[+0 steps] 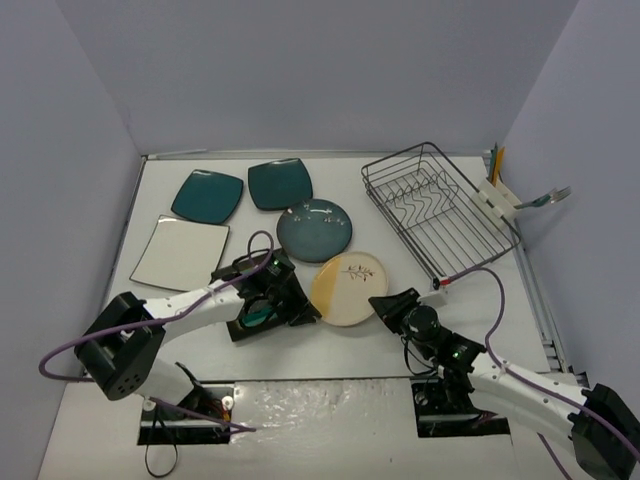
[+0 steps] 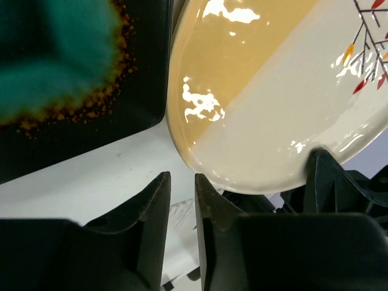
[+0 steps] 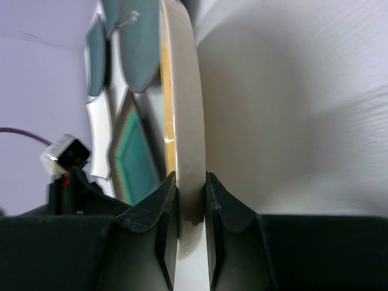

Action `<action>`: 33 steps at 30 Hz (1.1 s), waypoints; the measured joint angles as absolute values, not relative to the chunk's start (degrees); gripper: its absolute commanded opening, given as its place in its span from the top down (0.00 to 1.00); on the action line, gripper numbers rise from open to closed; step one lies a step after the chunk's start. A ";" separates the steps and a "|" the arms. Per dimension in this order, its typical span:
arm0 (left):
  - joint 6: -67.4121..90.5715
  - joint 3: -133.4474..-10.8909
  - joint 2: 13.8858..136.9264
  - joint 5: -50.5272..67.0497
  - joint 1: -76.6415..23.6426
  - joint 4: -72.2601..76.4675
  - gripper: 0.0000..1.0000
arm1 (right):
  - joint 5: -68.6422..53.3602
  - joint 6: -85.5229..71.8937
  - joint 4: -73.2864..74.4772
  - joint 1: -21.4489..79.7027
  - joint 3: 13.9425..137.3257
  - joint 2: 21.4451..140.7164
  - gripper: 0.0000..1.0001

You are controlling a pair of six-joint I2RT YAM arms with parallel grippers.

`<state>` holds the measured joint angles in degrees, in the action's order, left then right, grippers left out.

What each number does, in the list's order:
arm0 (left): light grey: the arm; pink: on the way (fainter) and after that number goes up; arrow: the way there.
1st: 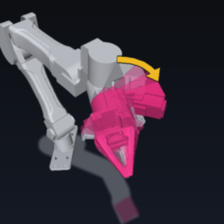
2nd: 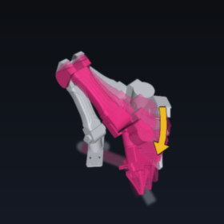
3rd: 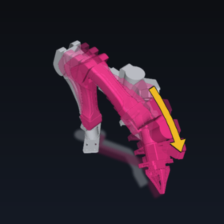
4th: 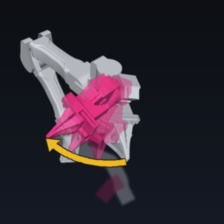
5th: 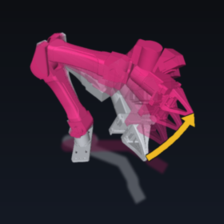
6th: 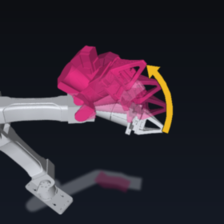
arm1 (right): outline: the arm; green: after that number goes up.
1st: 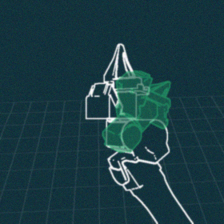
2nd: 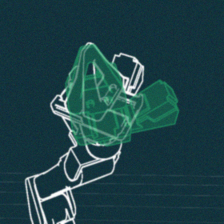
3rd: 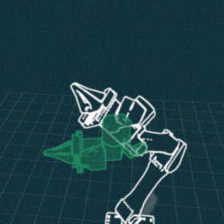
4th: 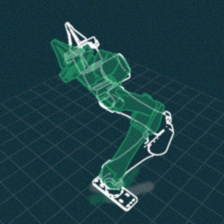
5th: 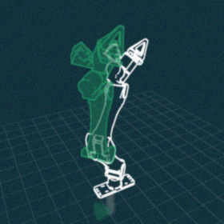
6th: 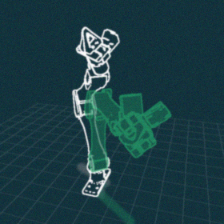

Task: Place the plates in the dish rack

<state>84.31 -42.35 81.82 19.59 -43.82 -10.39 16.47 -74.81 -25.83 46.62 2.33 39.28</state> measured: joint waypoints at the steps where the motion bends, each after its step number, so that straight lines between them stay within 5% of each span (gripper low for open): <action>1: 83.63 -42.49 81.83 19.63 -43.89 -10.77 0.63 | 16.45 -73.88 -23.90 46.57 2.57 38.59 1.00; 8: 77.33 -49.27 80.24 16.37 -43.92 -18.24 0.26 | 16.10 -65.70 -13.01 46.54 10.00 36.46 1.00; 15: 68.65 -58.52 73.85 7.78 -43.92 -27.44 0.11 | 15.97 -53.56 -2.27 46.54 20.78 37.43 1.00; 20: 60.85 -63.81 70.56 -0.55 -43.59 -33.83 0.03 | 15.47 -42.27 3.92 46.54 33.37 42.55 1.00; 33: 42.48 -65.71 62.06 -10.35 -29.92 -42.29 0.03 | 8.94 -11.00 8.48 40.36 64.15 59.21 1.00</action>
